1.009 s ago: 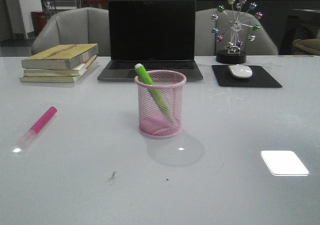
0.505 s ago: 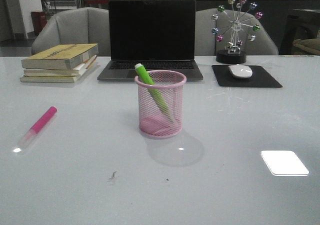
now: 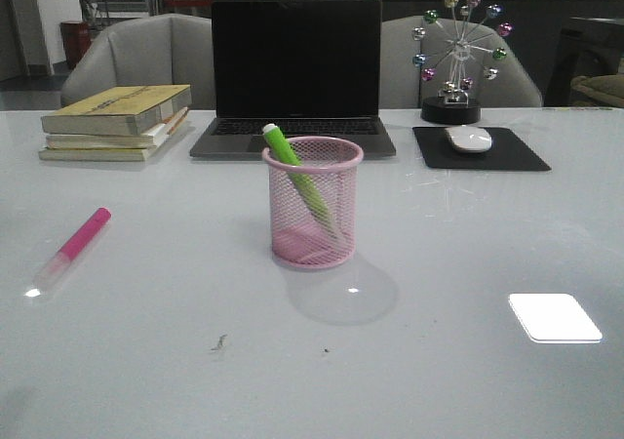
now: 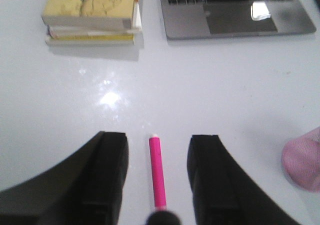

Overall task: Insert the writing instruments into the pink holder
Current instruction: 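Lower the left gripper onto the pink marker and close it, then lift the pink marker with the left gripper toward the pink holder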

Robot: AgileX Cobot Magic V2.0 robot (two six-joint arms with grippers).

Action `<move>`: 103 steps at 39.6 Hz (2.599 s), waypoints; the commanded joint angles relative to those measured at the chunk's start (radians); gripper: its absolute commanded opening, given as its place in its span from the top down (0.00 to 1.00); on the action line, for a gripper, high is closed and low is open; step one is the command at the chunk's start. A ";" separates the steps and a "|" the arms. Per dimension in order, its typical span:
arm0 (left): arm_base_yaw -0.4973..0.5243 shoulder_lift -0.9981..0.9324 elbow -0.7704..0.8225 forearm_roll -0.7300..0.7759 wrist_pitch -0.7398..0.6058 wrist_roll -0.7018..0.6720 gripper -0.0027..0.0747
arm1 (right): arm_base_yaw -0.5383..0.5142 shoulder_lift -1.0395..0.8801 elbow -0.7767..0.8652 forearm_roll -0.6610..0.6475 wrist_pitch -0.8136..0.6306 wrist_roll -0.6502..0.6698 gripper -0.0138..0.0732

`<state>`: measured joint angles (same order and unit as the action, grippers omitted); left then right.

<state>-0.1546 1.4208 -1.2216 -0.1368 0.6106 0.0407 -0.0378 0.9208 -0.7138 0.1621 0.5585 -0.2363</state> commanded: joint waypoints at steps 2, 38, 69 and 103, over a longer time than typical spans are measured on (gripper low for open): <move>-0.007 0.087 -0.128 -0.029 0.058 -0.009 0.51 | -0.006 -0.016 -0.027 -0.002 -0.056 -0.010 0.23; -0.007 0.527 -0.345 -0.032 0.219 -0.009 0.51 | -0.006 -0.013 -0.027 -0.037 -0.055 -0.010 0.23; -0.007 0.636 -0.345 -0.047 0.224 -0.009 0.51 | -0.006 -0.013 -0.027 -0.037 -0.031 -0.010 0.23; -0.048 0.636 -0.346 -0.053 0.207 0.034 0.84 | -0.006 -0.013 -0.027 -0.037 -0.028 -0.010 0.23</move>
<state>-0.1760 2.1183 -1.5494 -0.1722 0.8491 0.0528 -0.0378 0.9192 -0.7138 0.1285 0.5849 -0.2363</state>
